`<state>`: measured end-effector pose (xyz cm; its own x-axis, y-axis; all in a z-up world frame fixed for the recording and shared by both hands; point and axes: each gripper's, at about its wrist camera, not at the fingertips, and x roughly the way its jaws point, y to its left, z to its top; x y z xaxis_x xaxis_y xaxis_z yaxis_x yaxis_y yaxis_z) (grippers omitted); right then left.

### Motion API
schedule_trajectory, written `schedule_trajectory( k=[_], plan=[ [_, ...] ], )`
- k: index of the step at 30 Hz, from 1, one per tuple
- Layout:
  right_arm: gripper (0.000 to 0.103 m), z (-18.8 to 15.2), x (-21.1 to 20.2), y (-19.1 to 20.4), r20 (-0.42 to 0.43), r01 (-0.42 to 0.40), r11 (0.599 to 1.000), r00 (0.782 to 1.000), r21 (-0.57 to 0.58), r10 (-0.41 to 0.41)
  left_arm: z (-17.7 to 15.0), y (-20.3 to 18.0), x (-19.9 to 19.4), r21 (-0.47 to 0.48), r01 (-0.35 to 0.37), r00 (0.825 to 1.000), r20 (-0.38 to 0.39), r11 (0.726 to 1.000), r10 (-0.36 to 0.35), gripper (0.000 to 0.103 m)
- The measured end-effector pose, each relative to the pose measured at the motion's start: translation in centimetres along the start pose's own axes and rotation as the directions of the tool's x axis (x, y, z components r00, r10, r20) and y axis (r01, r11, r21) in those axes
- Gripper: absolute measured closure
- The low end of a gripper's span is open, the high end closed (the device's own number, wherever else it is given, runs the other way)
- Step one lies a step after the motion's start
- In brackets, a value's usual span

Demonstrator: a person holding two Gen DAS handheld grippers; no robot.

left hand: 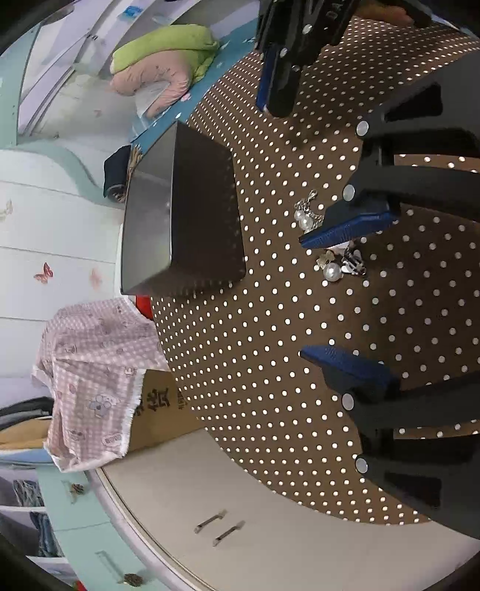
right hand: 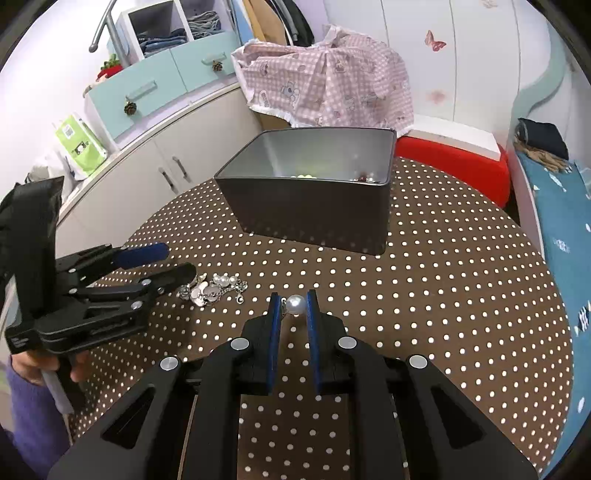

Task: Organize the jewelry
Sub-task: 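Grasp a pearl earring with the right gripper while the left grasps a silver chain, then carry both silver pieces into the grey box and open both grippers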

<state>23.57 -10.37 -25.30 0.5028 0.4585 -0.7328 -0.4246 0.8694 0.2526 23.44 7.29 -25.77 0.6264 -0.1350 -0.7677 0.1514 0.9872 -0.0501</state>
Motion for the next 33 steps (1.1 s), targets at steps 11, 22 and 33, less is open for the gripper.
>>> schedule_trajectory(
  k=[11,22,33],
  plan=[
    [0.089,0.0,0.4,0.1,-0.003,-0.01,1.0,1.0,-0.001,0.01,-0.2,-1.1,0.8,0.035,-0.001,1.0,-0.019,0.999,0.001,0.074],
    [0.089,0.4,0.0,0.5,0.009,-0.019,1.0,1.0,-0.009,0.019,-0.1,1.2,-0.9,-0.068,0.152,0.988,0.006,0.986,-0.152,0.096],
    [0.089,2.9,-1.9,0.3,0.07,-0.009,1.0,0.997,-0.01,0.01,3.6,1.6,-5.2,-0.084,0.253,0.963,0.117,0.964,-0.242,0.096]
  ],
)
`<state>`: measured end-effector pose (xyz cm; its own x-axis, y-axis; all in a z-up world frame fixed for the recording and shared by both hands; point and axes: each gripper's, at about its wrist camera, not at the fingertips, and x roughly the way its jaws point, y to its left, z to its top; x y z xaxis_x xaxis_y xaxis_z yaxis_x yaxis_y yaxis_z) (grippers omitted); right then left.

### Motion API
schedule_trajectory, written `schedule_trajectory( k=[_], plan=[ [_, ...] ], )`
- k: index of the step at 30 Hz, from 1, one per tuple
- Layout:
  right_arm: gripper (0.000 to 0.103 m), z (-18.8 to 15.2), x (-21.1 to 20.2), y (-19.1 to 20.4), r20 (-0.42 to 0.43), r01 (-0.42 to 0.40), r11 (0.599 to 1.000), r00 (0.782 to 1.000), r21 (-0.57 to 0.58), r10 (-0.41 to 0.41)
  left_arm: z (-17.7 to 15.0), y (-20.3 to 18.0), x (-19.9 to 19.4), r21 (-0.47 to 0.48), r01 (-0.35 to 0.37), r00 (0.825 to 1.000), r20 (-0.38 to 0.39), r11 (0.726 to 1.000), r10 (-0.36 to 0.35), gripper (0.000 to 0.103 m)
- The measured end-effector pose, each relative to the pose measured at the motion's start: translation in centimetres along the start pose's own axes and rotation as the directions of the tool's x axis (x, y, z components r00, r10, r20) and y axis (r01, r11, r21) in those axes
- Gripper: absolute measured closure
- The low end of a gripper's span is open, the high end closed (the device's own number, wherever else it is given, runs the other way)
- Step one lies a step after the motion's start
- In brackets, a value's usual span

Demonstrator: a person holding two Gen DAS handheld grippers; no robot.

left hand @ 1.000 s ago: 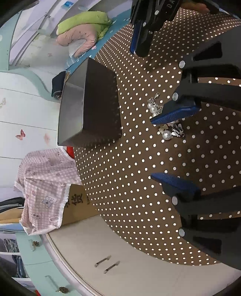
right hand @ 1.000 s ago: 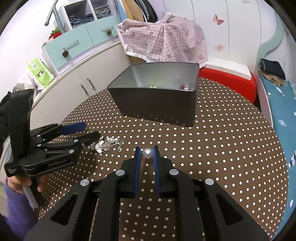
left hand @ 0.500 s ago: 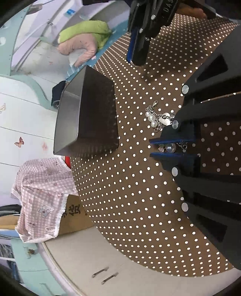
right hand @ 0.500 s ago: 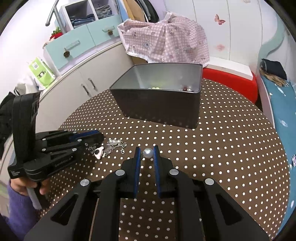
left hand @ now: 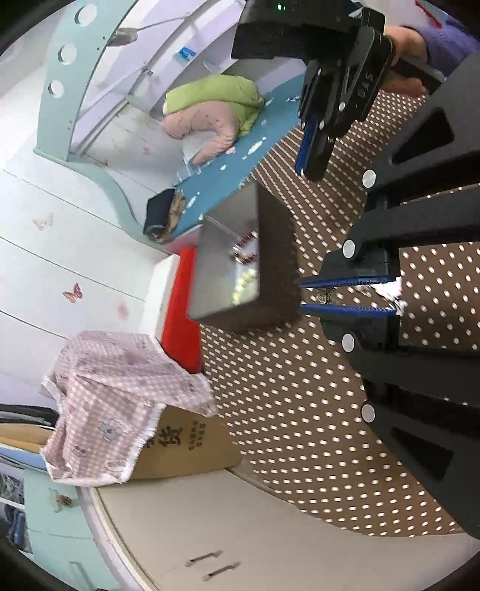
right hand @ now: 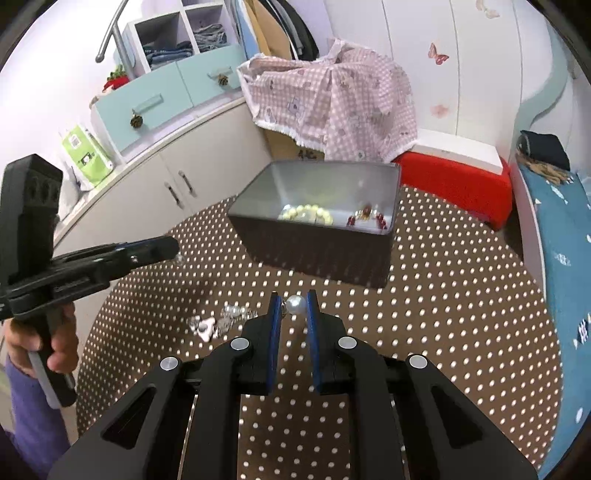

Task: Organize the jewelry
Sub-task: 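Carry both silver pieces into the grey box and open both grippers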

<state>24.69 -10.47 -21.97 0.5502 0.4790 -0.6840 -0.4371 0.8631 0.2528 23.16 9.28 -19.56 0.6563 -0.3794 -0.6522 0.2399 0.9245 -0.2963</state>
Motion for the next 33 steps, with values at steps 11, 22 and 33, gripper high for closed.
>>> schedule_trajectory(
  k=[11,22,33],
  plan=[
    [0.089,5.5,0.0,-1.6,0.06,0.03,1.0,0.998,0.006,-0.031,6.0,-3.0,3.3,0.045,0.06,0.998,-0.02,0.997,-0.059,0.096],
    [0.089,7.2,3.9,-3.4,0.005,0.051,0.998,0.999,0.021,-0.051,7.8,-2.6,8.9,0.02,0.034,0.993,-0.112,0.999,-0.031,0.095],
    [0.089,6.7,6.3,-3.6,-0.035,0.056,0.998,0.998,0.03,-0.055,7.1,-2.2,10.5,0.006,0.02,0.989,-0.149,1.0,-0.019,0.086]
  ],
)
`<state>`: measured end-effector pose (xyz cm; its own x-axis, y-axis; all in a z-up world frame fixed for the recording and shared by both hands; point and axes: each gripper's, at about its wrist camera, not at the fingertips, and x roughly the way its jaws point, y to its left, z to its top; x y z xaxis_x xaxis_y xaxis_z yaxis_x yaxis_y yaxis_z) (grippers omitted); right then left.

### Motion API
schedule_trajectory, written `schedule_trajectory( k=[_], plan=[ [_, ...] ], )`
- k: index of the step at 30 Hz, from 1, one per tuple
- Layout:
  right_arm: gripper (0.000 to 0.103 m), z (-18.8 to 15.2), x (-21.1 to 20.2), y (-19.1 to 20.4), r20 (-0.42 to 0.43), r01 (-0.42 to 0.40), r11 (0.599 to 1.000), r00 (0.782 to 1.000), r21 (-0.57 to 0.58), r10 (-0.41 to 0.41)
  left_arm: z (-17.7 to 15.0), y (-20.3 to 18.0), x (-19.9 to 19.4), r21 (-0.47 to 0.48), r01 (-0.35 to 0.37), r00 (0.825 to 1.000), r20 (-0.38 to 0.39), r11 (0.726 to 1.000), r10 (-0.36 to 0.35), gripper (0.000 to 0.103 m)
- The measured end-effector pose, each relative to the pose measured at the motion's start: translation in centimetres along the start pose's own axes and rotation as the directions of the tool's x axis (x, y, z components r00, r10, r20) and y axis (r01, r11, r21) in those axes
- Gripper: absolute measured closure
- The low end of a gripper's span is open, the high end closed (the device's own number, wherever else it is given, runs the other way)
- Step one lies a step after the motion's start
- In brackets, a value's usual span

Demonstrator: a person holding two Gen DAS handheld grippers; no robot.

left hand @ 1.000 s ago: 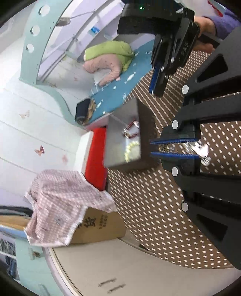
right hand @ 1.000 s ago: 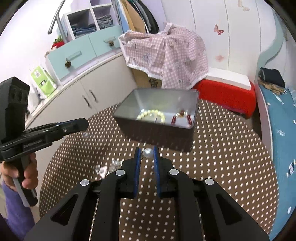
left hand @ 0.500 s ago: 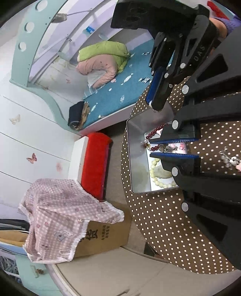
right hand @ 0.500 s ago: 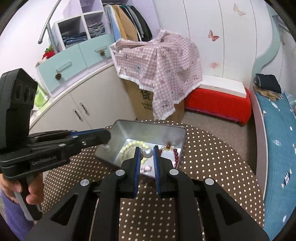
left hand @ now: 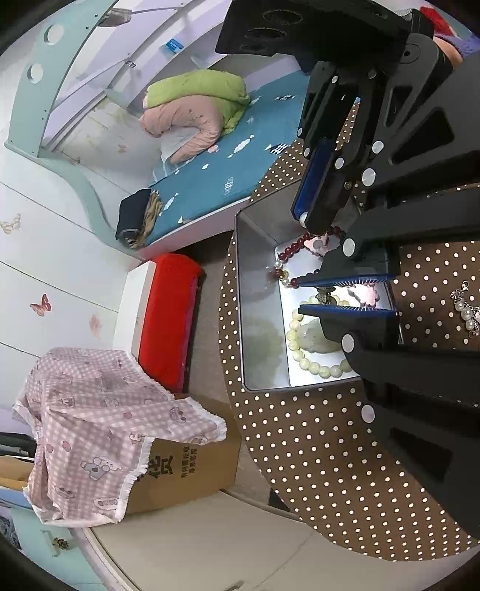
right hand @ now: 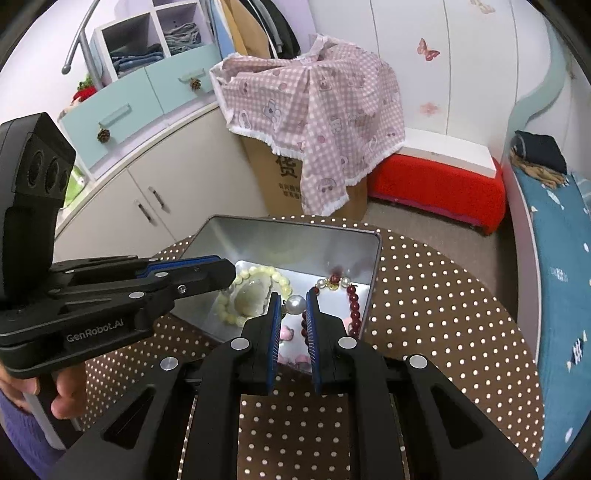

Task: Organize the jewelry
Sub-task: 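Carry both silver pieces into the grey box and open both grippers, then withdraw both grippers back to the remaining silver jewelry on the table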

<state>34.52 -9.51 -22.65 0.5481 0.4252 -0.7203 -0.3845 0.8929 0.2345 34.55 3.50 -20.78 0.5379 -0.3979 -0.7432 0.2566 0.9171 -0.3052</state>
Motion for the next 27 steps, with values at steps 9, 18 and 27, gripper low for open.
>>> schedule_trajectory(
  k=[9,18,27],
  plan=[
    [0.089,-0.2,0.1,-0.1,-0.004,0.0,1.0,1.0,0.004,0.0,-0.5,-0.2,-0.5,-0.002,-0.031,0.999,0.019,1.0,0.031,0.067],
    [0.087,0.0,-1.0,0.1,0.017,0.017,1.0,1.0,0.007,-0.017,-0.9,-0.4,-2.3,-0.019,-0.023,0.998,0.053,1.0,0.024,0.053],
    [0.075,-0.7,-5.2,2.5,0.078,0.006,0.999,0.997,-0.034,-0.003,-2.8,0.3,-7.0,-0.032,-0.046,0.99,0.131,0.998,0.049,0.043]
  ],
)
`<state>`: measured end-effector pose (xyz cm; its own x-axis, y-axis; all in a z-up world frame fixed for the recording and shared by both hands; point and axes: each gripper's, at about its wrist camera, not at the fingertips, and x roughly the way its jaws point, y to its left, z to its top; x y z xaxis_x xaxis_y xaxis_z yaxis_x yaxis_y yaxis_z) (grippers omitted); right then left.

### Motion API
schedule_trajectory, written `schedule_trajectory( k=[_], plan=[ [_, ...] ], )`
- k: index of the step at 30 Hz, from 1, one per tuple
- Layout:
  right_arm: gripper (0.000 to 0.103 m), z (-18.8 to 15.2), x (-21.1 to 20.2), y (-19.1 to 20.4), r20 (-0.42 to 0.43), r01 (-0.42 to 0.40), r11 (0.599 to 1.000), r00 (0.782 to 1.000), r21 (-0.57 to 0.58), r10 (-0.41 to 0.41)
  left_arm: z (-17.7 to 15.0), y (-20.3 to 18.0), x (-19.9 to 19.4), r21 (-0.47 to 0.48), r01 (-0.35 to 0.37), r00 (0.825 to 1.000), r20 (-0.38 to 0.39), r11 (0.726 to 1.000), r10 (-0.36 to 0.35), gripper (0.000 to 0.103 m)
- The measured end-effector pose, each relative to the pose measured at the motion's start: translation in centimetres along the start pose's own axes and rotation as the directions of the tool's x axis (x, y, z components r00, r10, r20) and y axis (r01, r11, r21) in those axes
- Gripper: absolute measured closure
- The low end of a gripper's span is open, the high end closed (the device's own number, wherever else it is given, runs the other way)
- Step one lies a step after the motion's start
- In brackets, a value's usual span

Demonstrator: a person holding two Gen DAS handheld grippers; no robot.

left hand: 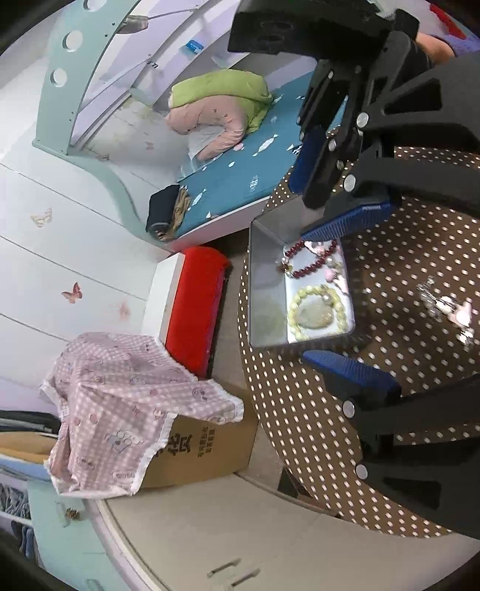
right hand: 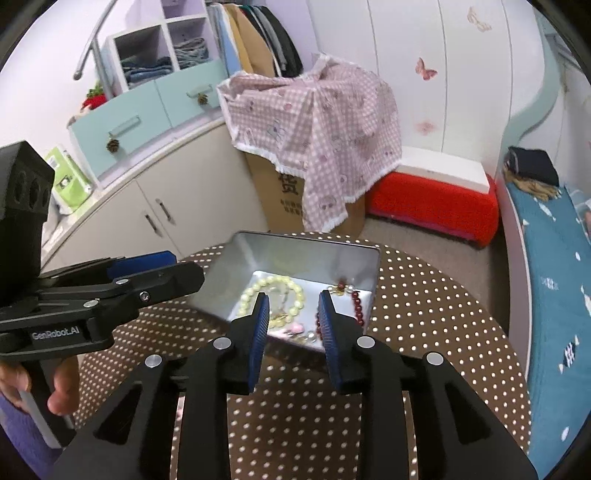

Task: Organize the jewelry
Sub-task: 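Withdraw both grippers back to the remaining silver jewelry on the table, then grasp a silver earring with the left gripper while the right grasps a pearl earring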

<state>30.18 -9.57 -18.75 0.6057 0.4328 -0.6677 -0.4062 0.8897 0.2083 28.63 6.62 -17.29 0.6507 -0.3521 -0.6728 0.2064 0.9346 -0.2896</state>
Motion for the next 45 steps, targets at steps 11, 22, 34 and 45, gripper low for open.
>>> schedule_trajectory(
  k=[11,22,34,45],
  plan=[
    [0.075,-4.3,-0.7,4.4,-0.071,-0.027,0.997,0.997,-0.075,0.022,-5.0,2.8,-4.0,-0.022,-0.099,0.995,0.02,0.995,0.099,0.043],
    [0.062,-8.3,3.4,6.8,-0.172,-0.016,0.994,0.985,-0.105,-0.002,-9.0,4.8,-4.3,-0.083,-0.097,0.995,-0.016,0.992,0.096,0.043],
    [0.062,-8.2,6.2,7.5,-0.199,-0.014,0.99,0.98,-0.143,-0.015,-10.0,6.2,-3.9,-0.126,-0.078,0.997,-0.033,0.989,0.075,0.043],
    [0.093,-8.2,6.3,8.9,-0.206,-0.057,0.974,0.978,-0.219,0.011,-9.4,6.4,-3.7,-0.14,-0.062,0.998,-0.04,0.988,0.056,0.043]
  ],
)
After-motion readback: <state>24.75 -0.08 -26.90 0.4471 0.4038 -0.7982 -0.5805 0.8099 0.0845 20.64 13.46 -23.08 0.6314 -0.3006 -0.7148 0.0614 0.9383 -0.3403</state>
